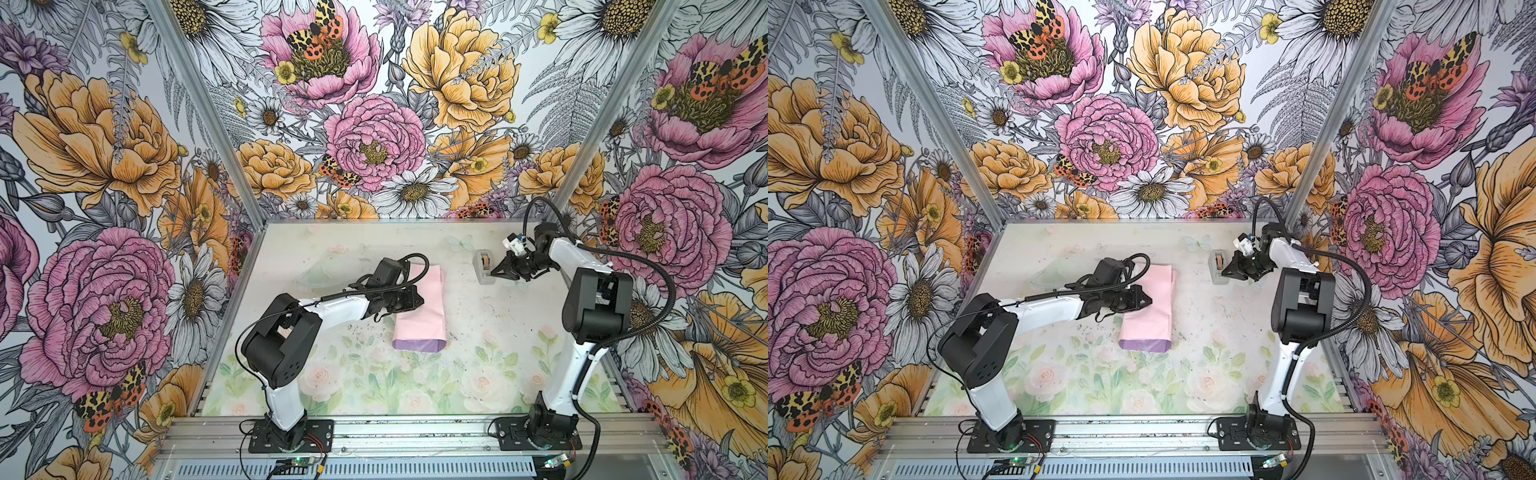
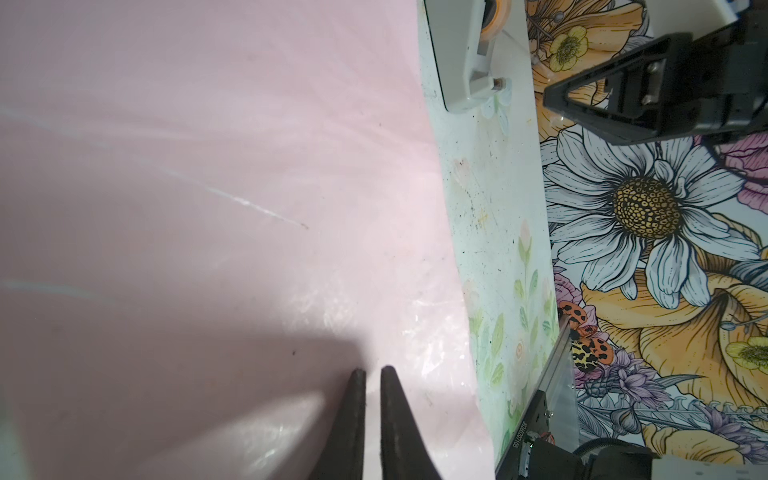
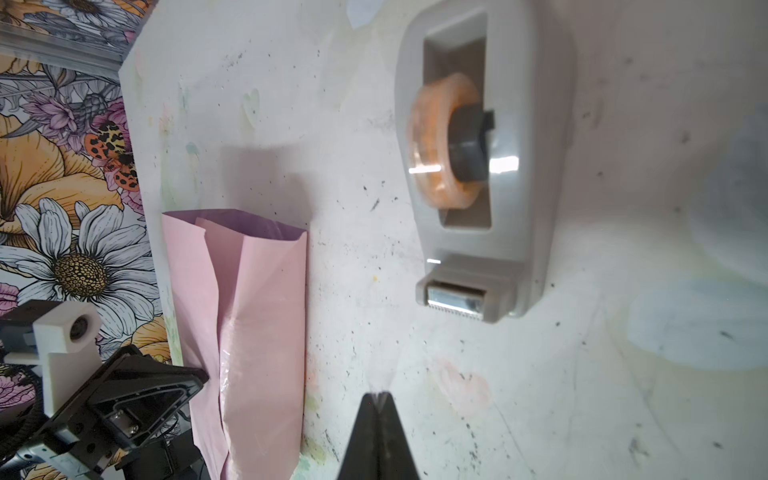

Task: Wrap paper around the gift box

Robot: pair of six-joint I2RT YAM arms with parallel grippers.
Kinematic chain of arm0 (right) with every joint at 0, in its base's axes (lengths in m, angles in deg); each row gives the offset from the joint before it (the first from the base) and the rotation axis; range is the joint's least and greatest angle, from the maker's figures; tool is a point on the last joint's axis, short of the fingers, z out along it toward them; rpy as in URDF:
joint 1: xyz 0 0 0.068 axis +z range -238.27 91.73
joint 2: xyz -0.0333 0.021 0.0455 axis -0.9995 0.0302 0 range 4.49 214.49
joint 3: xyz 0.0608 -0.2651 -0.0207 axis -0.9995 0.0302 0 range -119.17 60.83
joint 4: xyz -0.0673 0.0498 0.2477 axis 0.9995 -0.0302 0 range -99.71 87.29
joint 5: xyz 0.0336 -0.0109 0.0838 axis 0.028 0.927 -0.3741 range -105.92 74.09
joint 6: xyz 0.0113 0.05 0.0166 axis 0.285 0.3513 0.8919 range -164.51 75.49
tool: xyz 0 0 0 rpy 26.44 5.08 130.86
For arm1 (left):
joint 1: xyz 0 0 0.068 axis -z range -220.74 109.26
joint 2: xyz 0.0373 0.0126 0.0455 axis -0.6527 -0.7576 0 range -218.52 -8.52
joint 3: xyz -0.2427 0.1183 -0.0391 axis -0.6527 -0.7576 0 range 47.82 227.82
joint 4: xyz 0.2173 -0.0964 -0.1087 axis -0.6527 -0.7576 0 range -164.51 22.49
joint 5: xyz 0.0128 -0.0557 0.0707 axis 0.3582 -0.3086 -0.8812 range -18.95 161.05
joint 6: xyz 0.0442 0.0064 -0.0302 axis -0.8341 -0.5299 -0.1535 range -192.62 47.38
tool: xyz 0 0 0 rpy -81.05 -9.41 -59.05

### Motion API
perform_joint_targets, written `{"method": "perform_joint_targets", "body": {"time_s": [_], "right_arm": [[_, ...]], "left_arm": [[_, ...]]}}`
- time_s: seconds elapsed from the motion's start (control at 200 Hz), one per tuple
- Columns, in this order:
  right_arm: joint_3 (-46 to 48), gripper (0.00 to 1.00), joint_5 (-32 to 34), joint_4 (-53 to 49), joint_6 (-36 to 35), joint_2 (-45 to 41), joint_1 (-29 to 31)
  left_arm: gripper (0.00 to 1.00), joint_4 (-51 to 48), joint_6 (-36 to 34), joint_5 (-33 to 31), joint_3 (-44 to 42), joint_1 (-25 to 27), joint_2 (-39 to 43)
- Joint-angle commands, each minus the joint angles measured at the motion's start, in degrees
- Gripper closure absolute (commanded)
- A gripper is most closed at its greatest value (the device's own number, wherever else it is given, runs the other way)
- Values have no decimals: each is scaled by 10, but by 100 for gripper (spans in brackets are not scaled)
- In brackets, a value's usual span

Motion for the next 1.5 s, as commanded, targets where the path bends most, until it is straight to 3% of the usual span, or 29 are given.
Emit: {"method": "perform_joint_targets", "body": {"time_s": [0.0,0.435,1.496], "right_arm": [[50,100,12,61,48,-42,-2],[166,100,18,179,107,-48,-2],[179,100,119,227,233,-5,-17]], "left_arm": [[88,-24,1,-13,-9,3,-10],[88,-24,2,-17,-8,10,-10],[89,-30,-2,-27,-8,13,-9]]}}
